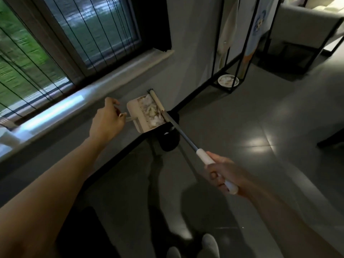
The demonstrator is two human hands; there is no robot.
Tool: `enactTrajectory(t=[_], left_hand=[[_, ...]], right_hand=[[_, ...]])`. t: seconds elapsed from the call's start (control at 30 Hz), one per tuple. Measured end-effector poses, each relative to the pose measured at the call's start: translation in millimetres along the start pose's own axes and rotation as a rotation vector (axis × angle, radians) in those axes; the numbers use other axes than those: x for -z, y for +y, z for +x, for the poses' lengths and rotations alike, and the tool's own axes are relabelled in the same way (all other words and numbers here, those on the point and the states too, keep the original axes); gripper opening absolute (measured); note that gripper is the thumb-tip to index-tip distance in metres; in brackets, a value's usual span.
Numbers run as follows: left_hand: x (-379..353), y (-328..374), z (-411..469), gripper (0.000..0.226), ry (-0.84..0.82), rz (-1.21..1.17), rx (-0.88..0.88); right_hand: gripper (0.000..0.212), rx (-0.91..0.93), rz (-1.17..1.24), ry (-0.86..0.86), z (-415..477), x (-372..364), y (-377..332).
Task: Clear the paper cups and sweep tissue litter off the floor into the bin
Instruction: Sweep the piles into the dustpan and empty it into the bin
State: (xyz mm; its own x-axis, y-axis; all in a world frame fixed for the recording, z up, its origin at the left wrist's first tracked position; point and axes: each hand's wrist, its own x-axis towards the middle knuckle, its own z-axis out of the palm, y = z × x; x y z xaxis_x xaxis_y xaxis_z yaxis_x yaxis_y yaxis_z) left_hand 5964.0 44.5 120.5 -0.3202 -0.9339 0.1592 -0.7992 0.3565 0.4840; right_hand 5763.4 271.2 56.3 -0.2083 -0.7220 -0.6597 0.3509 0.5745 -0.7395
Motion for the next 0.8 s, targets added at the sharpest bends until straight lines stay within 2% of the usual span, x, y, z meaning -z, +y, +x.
enactTrajectory(t=[0.23, 0.5, 0.8], left_hand=[[-10, 2, 12, 0.046, -0.136, 0.075, -0.102], [-40, 19, -21, 0.046, -0.249, 0.315, -0.176], [-56, 17, -53, 0.040, -0.229, 0.347, -0.221]], right_hand=[[0.059, -0.011, 0.034, 0.075, -11, -9, -4], [0.061, -0.026, -0.015, 0.033, -29, 18, 7], [0.061, -0.005, 0.007, 0.051, -58, 42, 18]])
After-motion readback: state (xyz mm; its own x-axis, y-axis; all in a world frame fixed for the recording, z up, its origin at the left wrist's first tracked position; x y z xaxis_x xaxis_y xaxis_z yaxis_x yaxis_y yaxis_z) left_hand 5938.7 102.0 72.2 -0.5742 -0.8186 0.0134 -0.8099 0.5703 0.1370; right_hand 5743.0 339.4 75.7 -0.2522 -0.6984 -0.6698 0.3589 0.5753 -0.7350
